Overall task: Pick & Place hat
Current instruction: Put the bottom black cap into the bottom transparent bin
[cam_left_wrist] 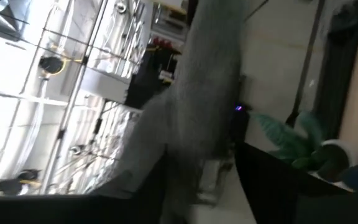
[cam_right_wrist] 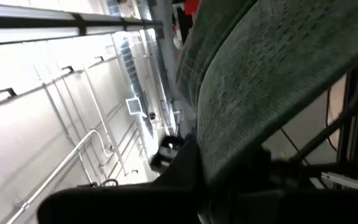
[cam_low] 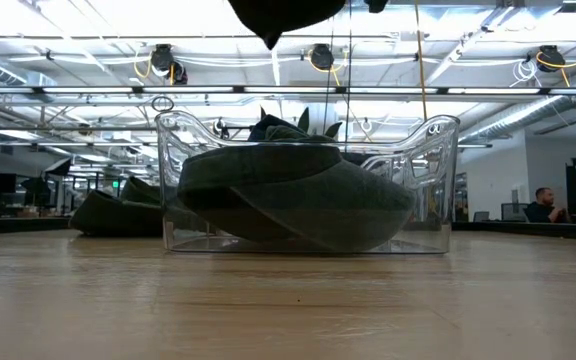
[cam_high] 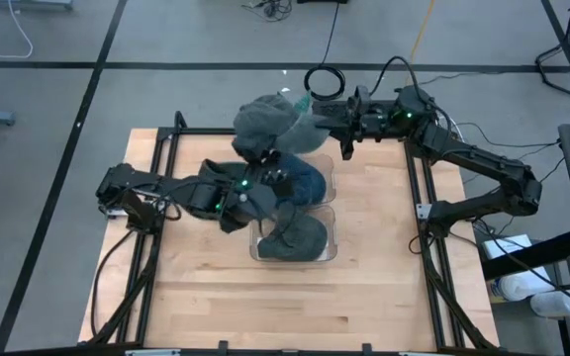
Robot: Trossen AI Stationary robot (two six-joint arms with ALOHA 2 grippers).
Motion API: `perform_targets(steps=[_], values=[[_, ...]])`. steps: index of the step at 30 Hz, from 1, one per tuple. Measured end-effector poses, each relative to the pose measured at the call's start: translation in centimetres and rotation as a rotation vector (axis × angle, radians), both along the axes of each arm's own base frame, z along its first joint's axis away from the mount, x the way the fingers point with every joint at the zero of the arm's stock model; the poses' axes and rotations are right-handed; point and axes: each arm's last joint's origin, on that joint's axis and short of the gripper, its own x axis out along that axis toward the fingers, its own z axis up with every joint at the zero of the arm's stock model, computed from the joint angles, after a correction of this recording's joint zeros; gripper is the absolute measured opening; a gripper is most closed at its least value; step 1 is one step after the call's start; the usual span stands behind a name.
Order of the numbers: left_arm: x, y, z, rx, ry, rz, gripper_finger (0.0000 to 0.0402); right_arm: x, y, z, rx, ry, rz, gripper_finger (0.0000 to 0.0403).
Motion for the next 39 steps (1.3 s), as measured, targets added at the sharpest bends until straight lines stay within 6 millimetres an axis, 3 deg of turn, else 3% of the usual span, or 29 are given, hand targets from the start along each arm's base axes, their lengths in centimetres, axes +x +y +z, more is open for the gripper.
perform_targets(steps=[9,16,28,35,39], values=[[-3.1,-3.2,2.3,-0.086,-0.178,-0.117,0.0305,-1.2,-0.6,0.5,-0.066,-0.016,0.017,0.0001],[-6.3,-4.0,4.8,-0.218,-0.383,-0.209,0.0334,-1.6,-0.6,0.5,-0.231,-0.022,0.131,0.0001],[-10.8,-2.2,8.4,-0.556,-0.744,-0.396,0.0335,-2.9,0.3,1.3,-0.683,-0.135,0.159,0.0],[-13.3,-0.1,10.1,-0.774,-0.952,-0.453,0.0335,-4.8,1.5,1.7,-0.868,-0.143,0.146,0.0],[-13.6,1.3,10.4,-0.923,-1.035,-0.487,0.0335,-5.8,2.3,2.1,-0.922,-0.154,0.144,0.0]])
